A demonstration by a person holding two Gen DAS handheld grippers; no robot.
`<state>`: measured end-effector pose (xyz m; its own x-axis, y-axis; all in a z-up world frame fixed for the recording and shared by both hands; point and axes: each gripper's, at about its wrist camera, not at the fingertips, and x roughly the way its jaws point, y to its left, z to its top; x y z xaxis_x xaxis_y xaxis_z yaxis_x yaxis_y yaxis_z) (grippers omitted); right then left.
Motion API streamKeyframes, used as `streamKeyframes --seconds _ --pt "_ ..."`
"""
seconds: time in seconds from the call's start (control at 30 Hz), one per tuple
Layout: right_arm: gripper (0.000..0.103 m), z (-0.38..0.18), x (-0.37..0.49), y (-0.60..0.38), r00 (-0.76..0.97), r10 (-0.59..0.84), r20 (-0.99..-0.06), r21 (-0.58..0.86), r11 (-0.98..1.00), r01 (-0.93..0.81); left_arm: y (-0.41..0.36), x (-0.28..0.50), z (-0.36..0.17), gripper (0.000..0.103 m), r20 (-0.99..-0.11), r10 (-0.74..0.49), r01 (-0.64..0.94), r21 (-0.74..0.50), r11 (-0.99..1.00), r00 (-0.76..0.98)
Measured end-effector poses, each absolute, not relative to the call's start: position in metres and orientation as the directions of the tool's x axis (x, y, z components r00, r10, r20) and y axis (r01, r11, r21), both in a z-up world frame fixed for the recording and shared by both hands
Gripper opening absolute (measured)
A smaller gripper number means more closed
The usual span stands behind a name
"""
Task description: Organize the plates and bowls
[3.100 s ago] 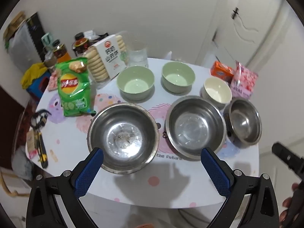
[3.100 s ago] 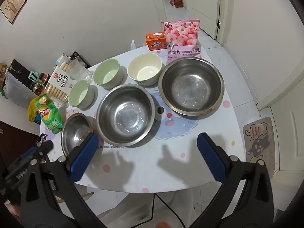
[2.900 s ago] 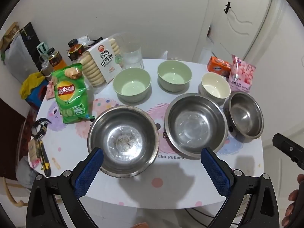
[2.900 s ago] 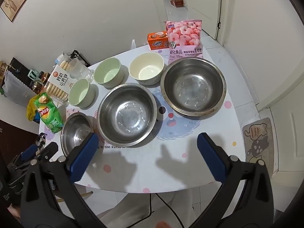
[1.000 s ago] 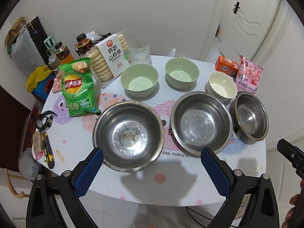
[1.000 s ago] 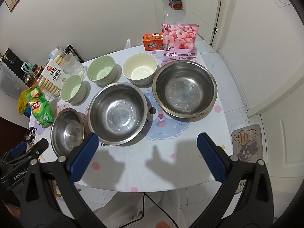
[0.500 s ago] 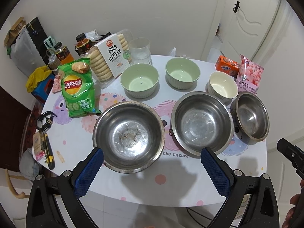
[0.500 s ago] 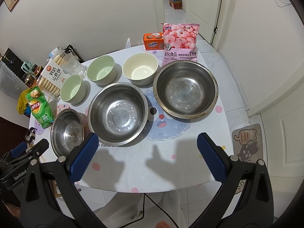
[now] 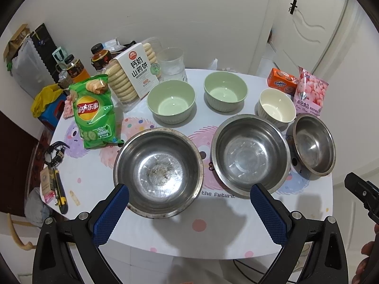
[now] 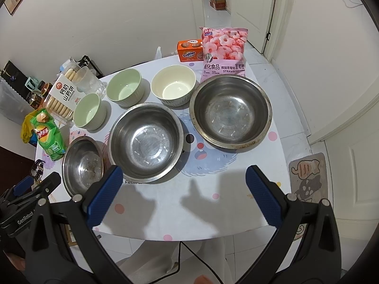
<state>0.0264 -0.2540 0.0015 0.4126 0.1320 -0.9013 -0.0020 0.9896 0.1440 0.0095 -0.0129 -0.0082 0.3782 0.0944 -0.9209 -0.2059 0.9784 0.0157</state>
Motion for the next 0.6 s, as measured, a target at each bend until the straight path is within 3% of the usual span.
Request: streamKeyframes --seconds 0.3,0.6 --pt "0.103 -0.004 0.029 -0.26 0.399 0.143 -0.906 0.161 0.987 0.01 -0.023 0.015 -0.013 0.103 -0.921 0.08 -0.173 0.014 0.985 0.38" --pt "0.103 -0.012 0.041 -0.34 0.396 0.064 -0.916 0.145 0.973 0.178 -0.108 0.053 -0.023 0.103 -0.911 -0.022 0.058 0.002 0.998 0.413"
